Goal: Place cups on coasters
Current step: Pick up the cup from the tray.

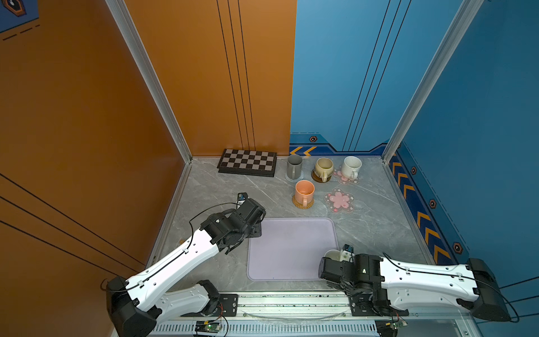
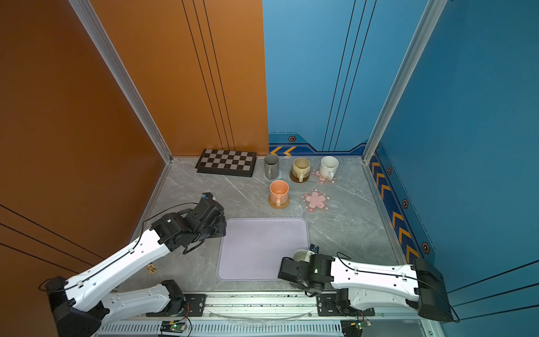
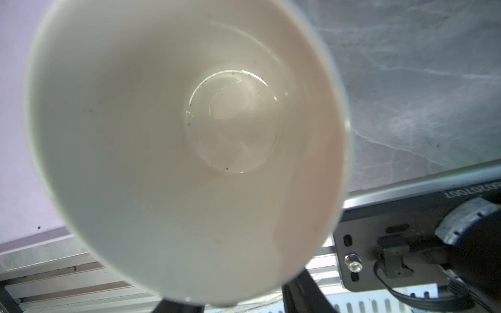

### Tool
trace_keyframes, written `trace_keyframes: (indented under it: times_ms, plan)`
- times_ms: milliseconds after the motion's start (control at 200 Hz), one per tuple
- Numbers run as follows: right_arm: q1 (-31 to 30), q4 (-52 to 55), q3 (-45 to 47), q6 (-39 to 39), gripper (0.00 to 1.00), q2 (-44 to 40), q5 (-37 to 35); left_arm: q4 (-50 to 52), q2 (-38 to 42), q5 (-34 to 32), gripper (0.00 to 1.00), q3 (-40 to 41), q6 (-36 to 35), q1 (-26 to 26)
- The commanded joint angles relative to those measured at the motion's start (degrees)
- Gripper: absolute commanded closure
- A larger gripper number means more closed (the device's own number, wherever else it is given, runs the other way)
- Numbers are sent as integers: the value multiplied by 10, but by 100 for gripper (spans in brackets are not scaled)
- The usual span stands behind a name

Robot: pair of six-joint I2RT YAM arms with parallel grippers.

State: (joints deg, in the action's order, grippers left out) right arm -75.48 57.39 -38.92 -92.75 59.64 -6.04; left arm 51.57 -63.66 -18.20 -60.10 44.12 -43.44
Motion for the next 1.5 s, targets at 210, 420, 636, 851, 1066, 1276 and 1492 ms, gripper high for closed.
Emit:
trace_keyframes:
  times_ms: [210, 420, 636, 851, 1066, 1276, 1492]
  plan:
    - [19, 36, -21, 110, 62, 38, -21, -3, -11, 15, 38, 1, 11, 5]
    - [18, 40, -35, 138, 66, 66, -21, -4, -13, 15, 38, 4, 17, 4]
    - [5, 45, -53, 149, 75, 100, -25, -4, -7, 13, 38, 6, 18, 4]
    - [-2, 48, -51, 142, 88, 101, -36, -4, -9, 15, 38, 6, 18, 4]
    - [-2, 48, -52, 145, 100, 97, -54, -4, -3, 16, 40, 7, 22, 4]
    - [-3, 48, -62, 155, 100, 94, -66, -4, -2, 16, 40, 7, 25, 4]
    - [0, 48, -80, 181, 100, 81, -102, -4, -10, 18, 41, 7, 25, 4]
